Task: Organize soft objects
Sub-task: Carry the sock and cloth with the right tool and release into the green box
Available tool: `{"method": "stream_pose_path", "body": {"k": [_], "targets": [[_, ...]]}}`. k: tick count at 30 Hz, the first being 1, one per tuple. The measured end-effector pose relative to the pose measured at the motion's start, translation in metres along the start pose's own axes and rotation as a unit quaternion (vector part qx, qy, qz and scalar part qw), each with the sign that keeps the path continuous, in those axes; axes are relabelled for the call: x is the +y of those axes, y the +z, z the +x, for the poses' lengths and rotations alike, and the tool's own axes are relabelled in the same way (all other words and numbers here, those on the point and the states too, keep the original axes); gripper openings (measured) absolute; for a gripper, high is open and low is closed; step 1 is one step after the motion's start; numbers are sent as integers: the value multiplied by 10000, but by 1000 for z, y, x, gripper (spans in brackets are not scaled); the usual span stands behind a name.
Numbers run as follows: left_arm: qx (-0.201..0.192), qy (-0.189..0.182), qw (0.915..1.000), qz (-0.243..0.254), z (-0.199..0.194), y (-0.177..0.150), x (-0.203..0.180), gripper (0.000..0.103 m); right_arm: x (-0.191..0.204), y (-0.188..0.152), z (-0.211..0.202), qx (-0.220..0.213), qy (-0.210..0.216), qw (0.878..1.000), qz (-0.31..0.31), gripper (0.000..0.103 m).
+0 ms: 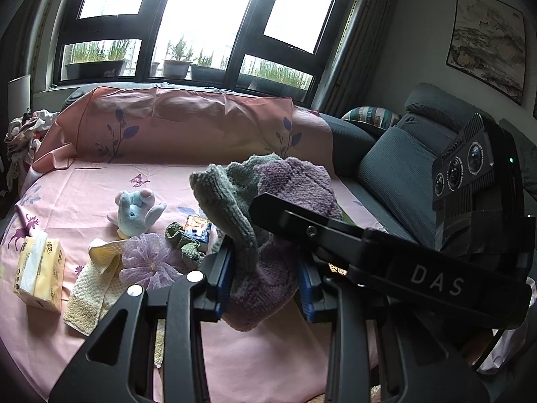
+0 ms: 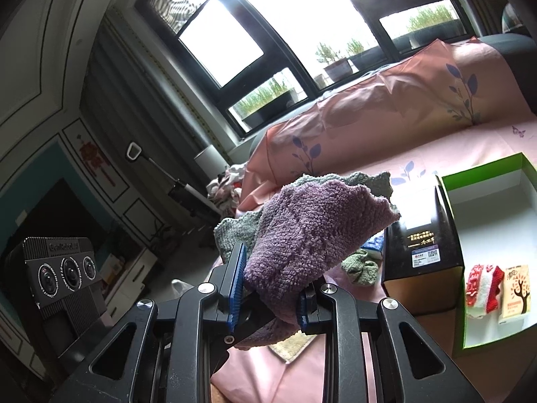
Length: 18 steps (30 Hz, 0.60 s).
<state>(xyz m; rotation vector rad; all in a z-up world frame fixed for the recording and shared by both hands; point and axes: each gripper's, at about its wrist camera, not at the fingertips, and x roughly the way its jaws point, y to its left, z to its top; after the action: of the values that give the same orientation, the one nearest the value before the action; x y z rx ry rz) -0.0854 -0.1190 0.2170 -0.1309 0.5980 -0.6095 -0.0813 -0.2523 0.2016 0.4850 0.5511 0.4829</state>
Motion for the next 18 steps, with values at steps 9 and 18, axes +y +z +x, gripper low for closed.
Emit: {"method": "stream_pose_path", "body": {"k": [9,18], "targets": [[189,-286,9991,259,26,2,-20,30,-26,2,-18,-220,-292,9989,293,27],[551,-632,9948,571,65,4,-48,30,-65,3,-37,-473,-649,9935,811,27]]}}
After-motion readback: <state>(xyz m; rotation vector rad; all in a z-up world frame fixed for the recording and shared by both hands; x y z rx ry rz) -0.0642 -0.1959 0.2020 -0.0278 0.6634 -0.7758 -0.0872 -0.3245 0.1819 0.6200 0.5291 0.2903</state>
